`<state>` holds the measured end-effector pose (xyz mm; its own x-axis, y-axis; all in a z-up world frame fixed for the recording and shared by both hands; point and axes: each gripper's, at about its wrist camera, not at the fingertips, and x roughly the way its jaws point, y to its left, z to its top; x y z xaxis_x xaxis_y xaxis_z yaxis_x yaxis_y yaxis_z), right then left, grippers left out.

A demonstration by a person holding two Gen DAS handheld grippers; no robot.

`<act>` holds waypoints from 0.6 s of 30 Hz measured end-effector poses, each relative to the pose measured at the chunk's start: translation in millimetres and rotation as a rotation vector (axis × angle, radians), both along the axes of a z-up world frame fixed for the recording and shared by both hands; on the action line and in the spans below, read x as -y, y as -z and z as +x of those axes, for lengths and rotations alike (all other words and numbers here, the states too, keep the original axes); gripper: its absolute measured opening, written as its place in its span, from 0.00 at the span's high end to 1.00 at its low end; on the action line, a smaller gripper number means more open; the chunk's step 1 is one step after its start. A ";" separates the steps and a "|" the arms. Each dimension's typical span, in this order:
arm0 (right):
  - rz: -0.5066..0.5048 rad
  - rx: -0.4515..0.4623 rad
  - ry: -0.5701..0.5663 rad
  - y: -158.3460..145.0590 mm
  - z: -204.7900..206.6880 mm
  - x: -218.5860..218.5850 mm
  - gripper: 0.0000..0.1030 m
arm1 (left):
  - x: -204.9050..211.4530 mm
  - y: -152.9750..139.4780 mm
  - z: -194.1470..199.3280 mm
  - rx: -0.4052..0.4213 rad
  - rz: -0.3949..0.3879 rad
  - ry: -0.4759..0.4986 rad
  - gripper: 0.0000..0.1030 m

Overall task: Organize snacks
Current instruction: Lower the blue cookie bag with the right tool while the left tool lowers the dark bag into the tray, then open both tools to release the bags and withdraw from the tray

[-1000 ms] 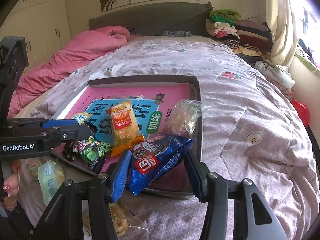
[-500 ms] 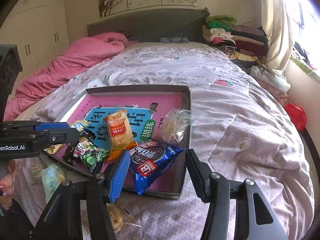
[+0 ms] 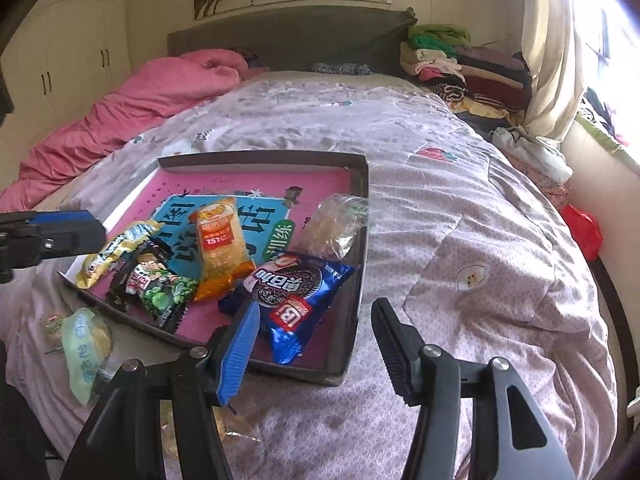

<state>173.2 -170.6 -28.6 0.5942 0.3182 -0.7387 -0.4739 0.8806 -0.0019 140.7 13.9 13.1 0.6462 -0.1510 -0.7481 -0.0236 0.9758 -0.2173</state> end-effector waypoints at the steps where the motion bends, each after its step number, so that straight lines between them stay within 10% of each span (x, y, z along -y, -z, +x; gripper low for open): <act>1: 0.000 -0.005 0.003 1.3 2.0 0.1 0.44 | -0.3 -0.6 -0.7 0.001 0.000 -0.001 0.39; 18: 0.166 0.003 0.005 -20.0 1.2 12.7 0.34 | -23.1 -21.5 -25.6 0.041 -0.004 -0.056 0.37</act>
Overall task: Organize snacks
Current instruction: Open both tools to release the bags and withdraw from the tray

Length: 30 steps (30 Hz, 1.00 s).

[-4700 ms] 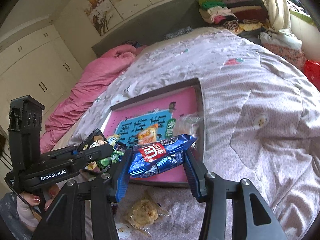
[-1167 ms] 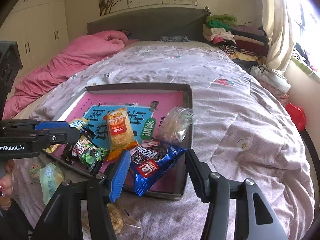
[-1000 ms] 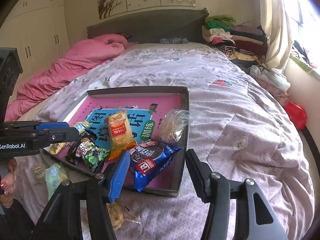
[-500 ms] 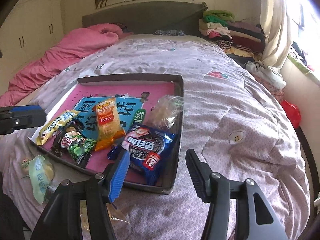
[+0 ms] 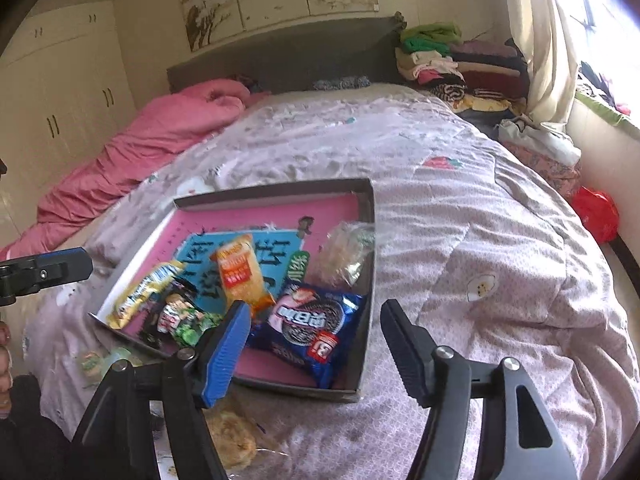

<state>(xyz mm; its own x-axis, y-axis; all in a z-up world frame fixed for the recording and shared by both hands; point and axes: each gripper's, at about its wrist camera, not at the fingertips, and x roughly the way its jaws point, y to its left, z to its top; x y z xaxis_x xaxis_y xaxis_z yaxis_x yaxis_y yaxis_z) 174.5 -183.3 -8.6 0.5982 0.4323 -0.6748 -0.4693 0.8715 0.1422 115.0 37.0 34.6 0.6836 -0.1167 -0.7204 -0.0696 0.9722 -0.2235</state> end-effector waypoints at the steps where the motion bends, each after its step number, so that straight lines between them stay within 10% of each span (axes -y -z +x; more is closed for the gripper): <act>1: 0.005 0.006 -0.005 -1.6 -0.9 -0.4 0.34 | -1.1 -0.9 -0.8 0.001 0.001 -0.002 0.37; 30: 0.094 0.048 -0.113 -22.9 -35.8 -6.3 0.23 | 8.5 12.3 -26.7 -0.045 0.062 0.041 0.37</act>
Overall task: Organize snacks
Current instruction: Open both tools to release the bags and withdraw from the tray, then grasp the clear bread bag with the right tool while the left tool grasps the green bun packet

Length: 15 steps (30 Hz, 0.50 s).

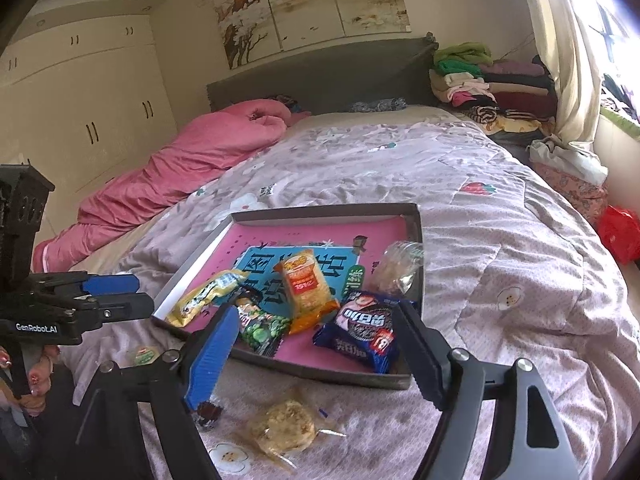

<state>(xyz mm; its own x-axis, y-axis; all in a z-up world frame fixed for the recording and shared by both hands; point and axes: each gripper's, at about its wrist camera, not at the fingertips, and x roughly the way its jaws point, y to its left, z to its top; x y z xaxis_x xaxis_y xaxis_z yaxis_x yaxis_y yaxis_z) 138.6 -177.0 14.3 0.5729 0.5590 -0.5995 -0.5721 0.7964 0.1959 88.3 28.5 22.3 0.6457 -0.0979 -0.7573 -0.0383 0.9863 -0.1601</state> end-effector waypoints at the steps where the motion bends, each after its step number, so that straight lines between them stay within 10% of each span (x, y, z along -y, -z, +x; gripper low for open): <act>1: -0.001 0.000 -0.004 0.4 -1.3 -0.5 0.23 | 0.5 0.2 -0.8 -0.001 0.001 0.002 0.37; 15: 0.005 -0.040 -0.013 4.1 -15.6 0.1 0.20 | 8.1 9.7 -9.2 -0.034 0.014 0.034 0.37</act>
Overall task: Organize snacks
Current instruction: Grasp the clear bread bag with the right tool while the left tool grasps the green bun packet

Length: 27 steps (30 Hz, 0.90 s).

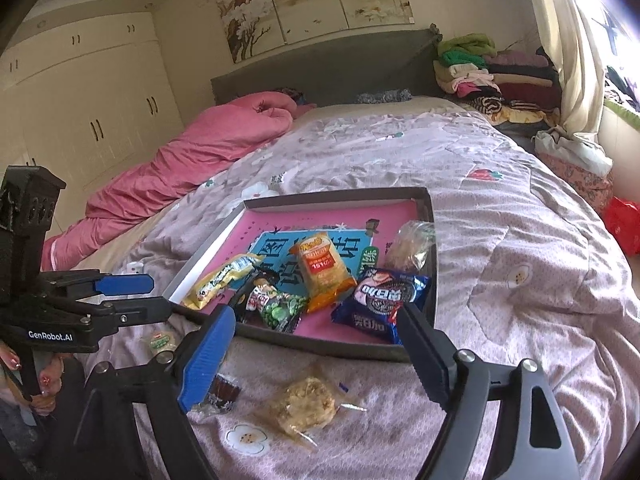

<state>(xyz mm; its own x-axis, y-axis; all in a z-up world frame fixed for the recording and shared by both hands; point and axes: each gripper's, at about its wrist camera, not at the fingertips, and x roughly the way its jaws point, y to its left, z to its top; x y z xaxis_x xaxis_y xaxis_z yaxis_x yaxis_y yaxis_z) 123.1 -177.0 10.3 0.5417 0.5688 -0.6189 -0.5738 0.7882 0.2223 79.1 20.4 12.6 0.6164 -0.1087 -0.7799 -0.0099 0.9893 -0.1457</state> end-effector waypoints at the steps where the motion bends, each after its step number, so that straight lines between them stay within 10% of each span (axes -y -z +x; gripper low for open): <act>1: 0.001 -0.003 0.000 0.3 -1.0 0.6 0.20 | 0.9 1.1 -1.1 -0.002 -0.001 0.002 0.37; 27: -0.110 -0.196 0.019 36.3 -17.5 -0.9 0.19 | 9.9 44.3 -0.6 -0.112 -0.119 -0.005 0.27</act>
<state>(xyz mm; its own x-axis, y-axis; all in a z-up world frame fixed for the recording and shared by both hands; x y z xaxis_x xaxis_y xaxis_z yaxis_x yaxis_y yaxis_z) 105.5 -176.2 -26.1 0.4151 0.4825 -0.7713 -0.5127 0.8244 0.2398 78.5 10.5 -31.7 0.5271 -0.2012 -0.8256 -0.0378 0.9650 -0.2593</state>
